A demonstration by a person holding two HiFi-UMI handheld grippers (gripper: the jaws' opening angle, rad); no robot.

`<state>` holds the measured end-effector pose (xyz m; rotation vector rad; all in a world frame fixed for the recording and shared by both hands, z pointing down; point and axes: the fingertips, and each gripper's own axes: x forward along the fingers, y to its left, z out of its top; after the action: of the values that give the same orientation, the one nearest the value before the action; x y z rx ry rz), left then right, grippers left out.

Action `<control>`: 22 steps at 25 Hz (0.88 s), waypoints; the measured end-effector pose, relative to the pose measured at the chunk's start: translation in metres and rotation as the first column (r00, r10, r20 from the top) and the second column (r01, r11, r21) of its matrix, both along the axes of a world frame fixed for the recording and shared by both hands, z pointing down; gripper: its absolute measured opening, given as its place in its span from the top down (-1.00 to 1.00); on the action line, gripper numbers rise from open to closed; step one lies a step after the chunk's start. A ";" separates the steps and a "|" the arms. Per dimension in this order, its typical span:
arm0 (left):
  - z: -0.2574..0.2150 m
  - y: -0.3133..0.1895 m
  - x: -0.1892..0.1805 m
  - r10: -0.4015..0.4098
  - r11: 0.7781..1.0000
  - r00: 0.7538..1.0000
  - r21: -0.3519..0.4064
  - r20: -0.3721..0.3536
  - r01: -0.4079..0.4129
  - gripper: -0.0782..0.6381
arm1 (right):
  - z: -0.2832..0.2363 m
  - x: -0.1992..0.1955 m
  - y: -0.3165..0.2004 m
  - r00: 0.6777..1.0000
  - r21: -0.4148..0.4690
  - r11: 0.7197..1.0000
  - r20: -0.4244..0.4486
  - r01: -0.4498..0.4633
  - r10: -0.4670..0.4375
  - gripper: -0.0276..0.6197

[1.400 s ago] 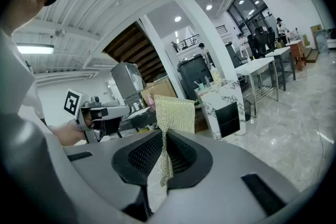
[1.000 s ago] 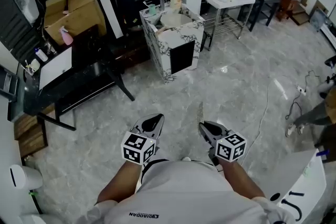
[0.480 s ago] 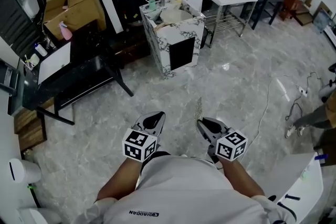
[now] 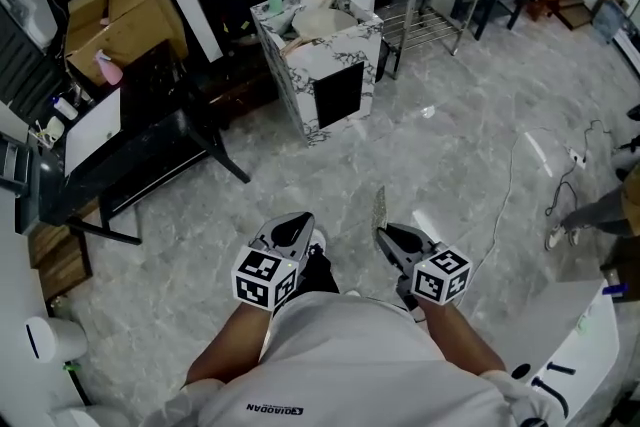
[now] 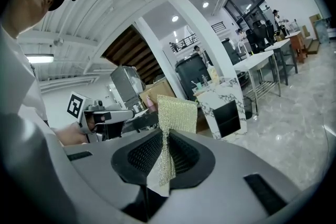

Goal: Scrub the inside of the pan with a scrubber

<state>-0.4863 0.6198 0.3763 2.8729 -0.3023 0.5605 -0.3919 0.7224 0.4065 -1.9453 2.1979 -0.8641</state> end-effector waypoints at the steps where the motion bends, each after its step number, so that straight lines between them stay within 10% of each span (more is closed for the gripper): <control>1: 0.002 -0.005 0.004 0.005 1.000 1.000 0.000 0.003 -0.005 0.74 | 0.002 0.005 -0.006 1.000 -0.004 1.000 -0.002 -0.002 0.002 0.73; 22: -0.008 -0.302 0.156 0.064 0.998 0.998 0.015 -0.028 -0.064 0.74 | -0.019 0.157 -0.296 0.995 -0.032 0.997 -0.061 -0.077 0.075 0.73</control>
<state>-0.3300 0.3177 0.3681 2.9103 -0.2109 0.5296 -0.2353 0.4261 0.3878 -2.0820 2.1387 -0.8483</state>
